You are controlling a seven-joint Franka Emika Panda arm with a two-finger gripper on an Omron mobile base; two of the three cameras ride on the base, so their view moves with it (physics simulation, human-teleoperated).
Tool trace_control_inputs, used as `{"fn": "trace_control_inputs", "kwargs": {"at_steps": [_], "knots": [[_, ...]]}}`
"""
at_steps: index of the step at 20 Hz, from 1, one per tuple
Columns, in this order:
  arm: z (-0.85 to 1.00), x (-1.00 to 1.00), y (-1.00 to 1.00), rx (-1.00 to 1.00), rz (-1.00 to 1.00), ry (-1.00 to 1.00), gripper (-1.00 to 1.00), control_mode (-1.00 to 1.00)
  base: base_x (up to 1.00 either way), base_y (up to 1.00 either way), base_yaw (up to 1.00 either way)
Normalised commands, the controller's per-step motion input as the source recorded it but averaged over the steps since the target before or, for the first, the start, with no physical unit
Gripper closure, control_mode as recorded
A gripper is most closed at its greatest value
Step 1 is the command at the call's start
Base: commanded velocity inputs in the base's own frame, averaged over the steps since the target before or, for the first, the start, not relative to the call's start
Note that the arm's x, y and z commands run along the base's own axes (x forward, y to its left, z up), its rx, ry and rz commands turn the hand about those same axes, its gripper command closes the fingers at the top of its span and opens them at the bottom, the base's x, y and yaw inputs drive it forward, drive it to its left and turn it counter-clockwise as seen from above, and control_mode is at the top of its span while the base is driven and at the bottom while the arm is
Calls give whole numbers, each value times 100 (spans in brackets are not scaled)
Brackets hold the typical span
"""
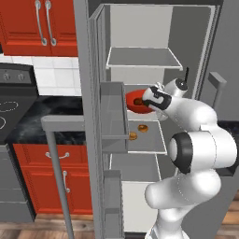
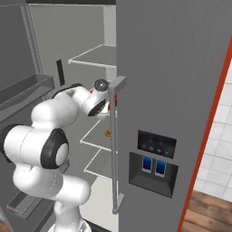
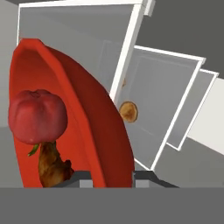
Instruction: Pick the chicken drumstick and bell pepper from their plates and place them in the bowl. Then put the bowl in the fridge.
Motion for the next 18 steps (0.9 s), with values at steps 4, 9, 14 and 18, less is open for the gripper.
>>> {"fn": "trace_control_inputs", "kwargs": {"at_steps": [4,9,14,18], "knots": [[-4,44,-10,0,0,10,100,-100,0,0,0],[-10,40,-9,0,0,16,100,-100,0,0,0],[-10,38,-4,2,0,10,100,-100,0,0,0],[-6,34,-1,3,0,6,100,-100,0,0,0]]}}
